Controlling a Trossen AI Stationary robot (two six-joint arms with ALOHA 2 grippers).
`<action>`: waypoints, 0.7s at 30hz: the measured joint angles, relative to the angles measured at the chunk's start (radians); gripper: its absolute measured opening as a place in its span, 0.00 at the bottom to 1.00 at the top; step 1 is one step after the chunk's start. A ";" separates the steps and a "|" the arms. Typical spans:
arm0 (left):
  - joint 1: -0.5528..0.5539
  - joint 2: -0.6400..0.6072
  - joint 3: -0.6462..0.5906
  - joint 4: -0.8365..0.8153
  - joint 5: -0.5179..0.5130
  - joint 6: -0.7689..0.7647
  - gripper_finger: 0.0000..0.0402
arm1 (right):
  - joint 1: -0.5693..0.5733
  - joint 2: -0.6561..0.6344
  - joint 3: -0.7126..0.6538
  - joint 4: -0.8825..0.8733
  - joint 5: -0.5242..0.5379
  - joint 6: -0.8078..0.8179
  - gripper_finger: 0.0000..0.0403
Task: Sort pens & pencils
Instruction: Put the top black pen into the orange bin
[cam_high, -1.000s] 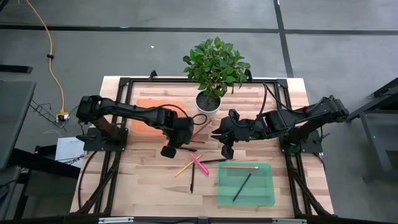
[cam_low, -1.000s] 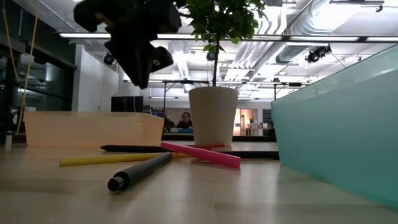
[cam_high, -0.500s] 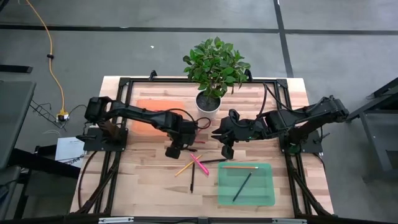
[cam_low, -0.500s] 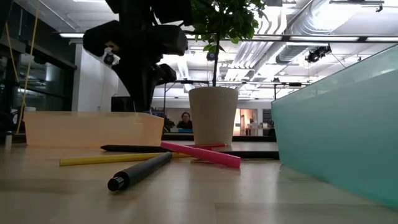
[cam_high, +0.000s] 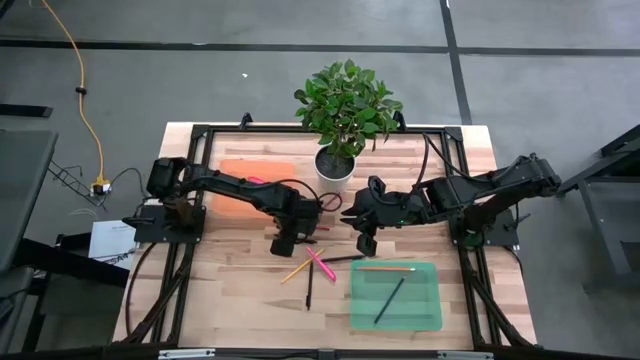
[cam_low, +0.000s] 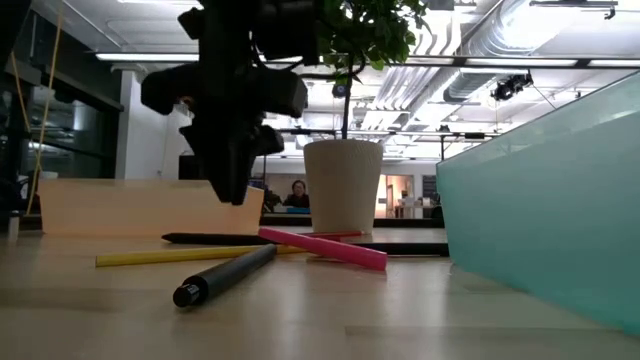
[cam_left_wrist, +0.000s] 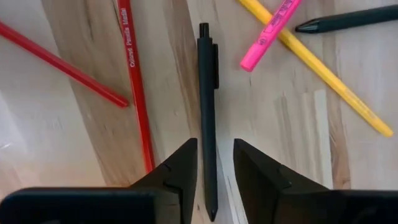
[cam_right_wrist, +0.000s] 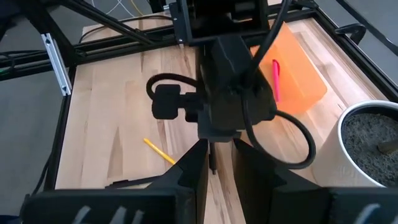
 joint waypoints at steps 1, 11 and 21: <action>0.000 0.006 0.000 0.000 -0.002 -0.003 0.24 | 0.002 -0.001 0.000 0.002 0.000 0.000 0.16; 0.000 0.033 0.001 0.019 -0.025 -0.015 0.26 | 0.030 -0.049 0.000 0.019 0.035 -0.001 0.16; -0.051 0.045 0.001 0.017 -0.101 -0.048 0.26 | 0.035 -0.067 0.000 0.004 0.044 -0.011 0.16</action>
